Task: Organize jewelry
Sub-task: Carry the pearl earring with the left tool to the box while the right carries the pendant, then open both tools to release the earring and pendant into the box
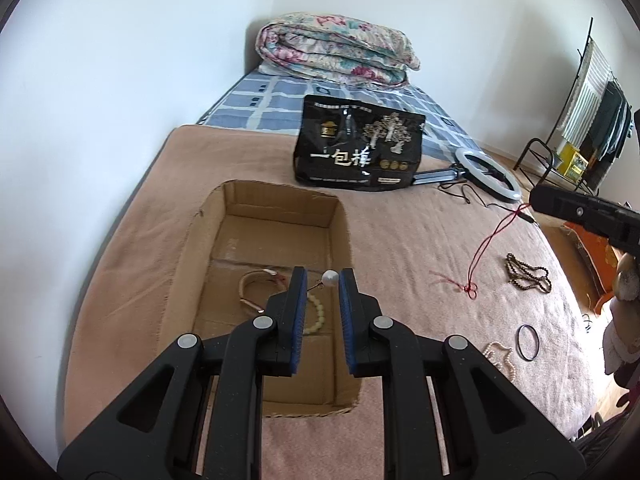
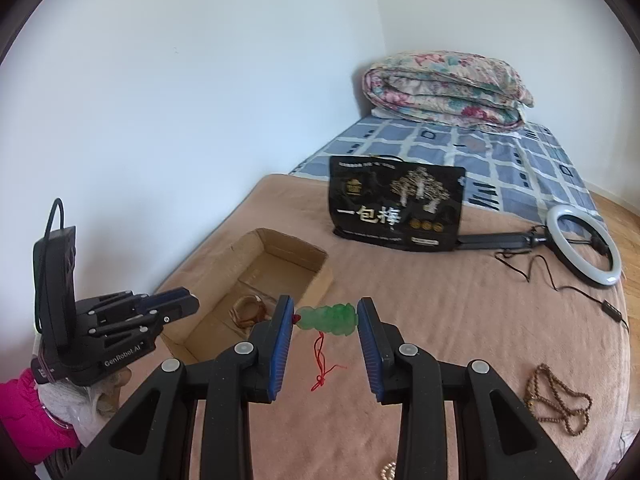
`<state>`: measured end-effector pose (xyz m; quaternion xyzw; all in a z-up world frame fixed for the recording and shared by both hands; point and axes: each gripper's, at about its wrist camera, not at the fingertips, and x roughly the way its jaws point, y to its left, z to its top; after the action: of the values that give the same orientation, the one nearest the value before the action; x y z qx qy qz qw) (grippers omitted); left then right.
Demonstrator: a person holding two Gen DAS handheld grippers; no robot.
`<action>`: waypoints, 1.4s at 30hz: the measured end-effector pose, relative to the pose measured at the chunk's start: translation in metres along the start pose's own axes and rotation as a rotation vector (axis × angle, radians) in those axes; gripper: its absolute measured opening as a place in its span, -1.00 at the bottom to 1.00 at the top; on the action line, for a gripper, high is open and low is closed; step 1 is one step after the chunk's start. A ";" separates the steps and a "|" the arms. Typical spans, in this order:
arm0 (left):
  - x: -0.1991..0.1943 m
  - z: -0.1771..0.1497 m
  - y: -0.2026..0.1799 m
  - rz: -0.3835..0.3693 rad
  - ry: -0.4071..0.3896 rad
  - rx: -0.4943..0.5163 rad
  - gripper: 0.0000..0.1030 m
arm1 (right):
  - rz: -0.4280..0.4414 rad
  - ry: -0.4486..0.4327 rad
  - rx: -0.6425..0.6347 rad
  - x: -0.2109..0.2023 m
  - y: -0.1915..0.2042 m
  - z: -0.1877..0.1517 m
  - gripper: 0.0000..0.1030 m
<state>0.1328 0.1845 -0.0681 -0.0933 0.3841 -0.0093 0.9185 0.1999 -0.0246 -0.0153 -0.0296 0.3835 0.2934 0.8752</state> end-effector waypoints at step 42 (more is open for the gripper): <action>0.055 -0.037 0.063 0.065 0.118 -0.057 -0.71 | 0.016 0.127 -0.065 0.160 0.063 0.022 -0.36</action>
<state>0.1417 0.2351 -0.1436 -0.1061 0.4406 0.0259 0.8910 0.2660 0.1120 -0.0992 -0.0736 0.4289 0.3100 0.8453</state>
